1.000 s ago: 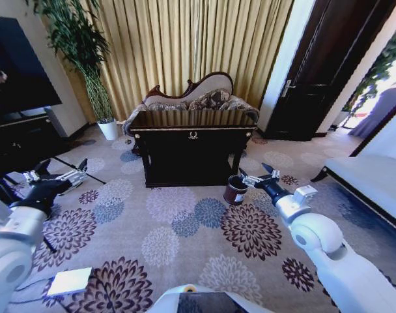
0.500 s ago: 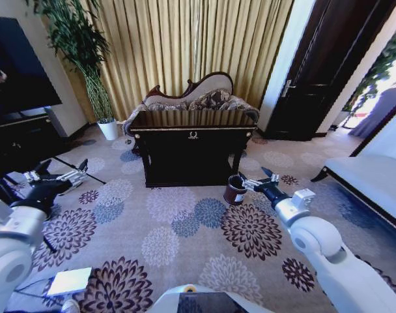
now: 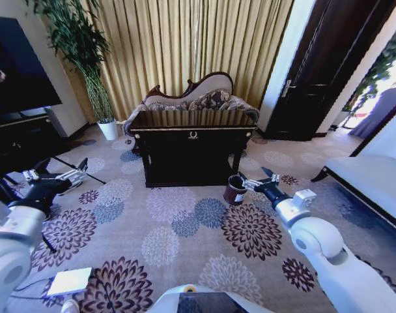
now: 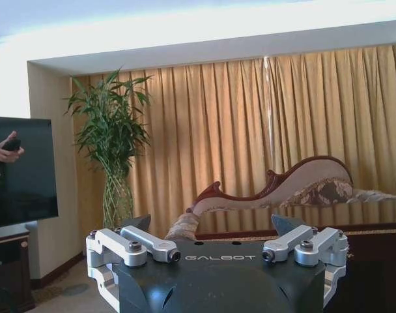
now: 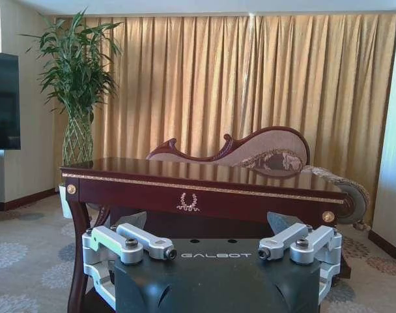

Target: Move to the front of the table and place the trash on the table into the trash bin.

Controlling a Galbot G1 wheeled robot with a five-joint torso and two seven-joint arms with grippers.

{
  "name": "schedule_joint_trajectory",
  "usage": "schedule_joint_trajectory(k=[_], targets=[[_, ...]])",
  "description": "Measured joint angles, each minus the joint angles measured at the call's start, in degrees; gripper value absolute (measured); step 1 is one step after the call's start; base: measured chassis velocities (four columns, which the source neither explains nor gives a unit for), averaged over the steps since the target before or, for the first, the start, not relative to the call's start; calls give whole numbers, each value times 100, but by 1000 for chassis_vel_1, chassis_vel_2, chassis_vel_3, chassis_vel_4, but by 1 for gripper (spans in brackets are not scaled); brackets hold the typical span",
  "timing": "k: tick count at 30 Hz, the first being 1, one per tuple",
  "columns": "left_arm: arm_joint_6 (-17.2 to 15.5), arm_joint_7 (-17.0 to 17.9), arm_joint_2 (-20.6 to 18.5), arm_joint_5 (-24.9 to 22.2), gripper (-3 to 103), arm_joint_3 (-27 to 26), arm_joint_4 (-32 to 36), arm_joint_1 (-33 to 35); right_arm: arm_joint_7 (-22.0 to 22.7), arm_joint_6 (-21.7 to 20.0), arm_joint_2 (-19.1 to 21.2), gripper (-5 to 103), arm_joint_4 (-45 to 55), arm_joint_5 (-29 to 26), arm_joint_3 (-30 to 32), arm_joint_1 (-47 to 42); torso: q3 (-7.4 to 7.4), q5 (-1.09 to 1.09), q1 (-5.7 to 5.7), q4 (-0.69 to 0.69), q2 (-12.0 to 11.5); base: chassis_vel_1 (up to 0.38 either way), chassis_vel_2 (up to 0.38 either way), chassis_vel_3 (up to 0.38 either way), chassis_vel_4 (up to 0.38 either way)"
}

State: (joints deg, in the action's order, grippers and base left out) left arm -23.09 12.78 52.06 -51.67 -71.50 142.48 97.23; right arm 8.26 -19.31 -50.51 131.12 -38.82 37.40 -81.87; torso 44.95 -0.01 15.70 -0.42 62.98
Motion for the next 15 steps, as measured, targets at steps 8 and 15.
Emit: schedule_joint_trajectory(k=[8, 15], targets=[[-46, 6, 22, -168, 100, -92, 17, 32, 14, 4, -20, 100, 23, -9, -13, 30, 0, 0, 0, 0, 0, 0, 0, 0, 0], [-49, -11, 19, -173, 100, -84, 7, 28, 14, 4, -27, 100, -12, -5, -36, 50, 0, 0, 0, 0, 0, 0, 0, 0, 0]])
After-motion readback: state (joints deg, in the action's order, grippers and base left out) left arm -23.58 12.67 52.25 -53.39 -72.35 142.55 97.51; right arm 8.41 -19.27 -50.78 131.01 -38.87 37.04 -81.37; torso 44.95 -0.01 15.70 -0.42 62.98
